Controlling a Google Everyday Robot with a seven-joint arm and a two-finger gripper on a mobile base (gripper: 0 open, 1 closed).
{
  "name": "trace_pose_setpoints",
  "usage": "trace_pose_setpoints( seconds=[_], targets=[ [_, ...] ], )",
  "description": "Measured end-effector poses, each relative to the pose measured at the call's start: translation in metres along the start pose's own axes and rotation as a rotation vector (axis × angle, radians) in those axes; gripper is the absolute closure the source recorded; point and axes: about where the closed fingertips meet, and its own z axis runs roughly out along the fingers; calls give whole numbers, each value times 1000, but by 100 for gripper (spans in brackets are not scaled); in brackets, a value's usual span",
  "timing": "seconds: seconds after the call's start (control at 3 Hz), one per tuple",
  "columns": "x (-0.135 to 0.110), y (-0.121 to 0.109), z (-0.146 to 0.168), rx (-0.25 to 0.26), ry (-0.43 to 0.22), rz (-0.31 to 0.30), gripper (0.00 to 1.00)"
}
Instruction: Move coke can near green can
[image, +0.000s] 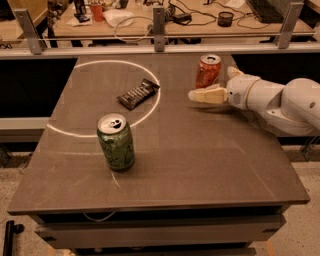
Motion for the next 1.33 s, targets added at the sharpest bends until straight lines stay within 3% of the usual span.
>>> trace_pose_setpoints(
  seconds=[0.33,1.33],
  targets=[
    [-2,0,3,-12,-1,-12,18],
    [-9,3,2,-48,-9,-32,87]
  ],
)
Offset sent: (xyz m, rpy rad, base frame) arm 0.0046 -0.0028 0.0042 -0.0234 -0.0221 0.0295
